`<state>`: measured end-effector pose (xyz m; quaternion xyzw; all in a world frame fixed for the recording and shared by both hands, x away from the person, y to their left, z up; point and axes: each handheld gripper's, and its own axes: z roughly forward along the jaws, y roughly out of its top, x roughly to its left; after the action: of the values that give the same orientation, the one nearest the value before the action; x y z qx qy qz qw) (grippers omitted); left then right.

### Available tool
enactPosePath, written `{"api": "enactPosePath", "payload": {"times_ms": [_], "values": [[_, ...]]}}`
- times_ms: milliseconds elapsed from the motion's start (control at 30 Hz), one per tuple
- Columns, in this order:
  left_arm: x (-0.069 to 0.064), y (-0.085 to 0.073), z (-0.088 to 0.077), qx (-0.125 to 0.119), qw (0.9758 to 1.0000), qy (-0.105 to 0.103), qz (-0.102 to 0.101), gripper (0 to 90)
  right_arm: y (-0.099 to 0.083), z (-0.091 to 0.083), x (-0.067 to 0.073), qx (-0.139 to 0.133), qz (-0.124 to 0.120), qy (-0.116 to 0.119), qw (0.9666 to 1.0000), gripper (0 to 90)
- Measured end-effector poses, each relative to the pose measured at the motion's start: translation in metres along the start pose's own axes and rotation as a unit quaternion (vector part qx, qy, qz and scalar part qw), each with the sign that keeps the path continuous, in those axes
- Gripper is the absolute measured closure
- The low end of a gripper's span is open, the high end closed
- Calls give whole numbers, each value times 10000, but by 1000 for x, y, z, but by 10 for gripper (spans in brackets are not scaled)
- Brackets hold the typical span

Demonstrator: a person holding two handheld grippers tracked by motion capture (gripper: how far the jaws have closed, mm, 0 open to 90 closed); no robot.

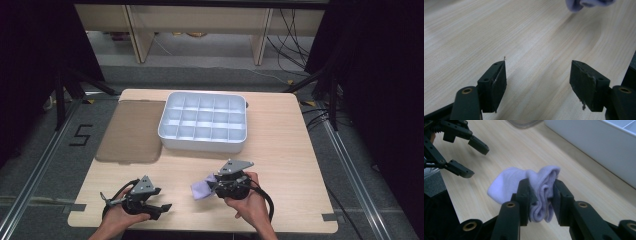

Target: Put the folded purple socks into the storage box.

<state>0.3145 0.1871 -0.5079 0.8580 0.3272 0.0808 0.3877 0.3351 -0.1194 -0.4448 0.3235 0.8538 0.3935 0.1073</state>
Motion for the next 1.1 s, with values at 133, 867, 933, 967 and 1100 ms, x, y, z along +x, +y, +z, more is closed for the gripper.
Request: {"api": "enactPosePath", "payload": {"times_ms": [133,867,933,967,1100], "values": [[1,0,0,43,10000,43,-55,291,4,-4,-3,54,53,-2,10000,703],[-2,1,1,42,10000,5,79,255,43,-27,-39,275,-19,-380,9989,703],[-2,2,1,22,10000,17,71,254,47,-30,-41,304,-46,-451,9985,703],[-2,2,1,21,10000,20,84,254,50,-31,-42,292,-70,-499,9983,704],[-3,1,2,29,10000,12,20,253,58,-35,-49,332,-128,-563,9978,703]]}}
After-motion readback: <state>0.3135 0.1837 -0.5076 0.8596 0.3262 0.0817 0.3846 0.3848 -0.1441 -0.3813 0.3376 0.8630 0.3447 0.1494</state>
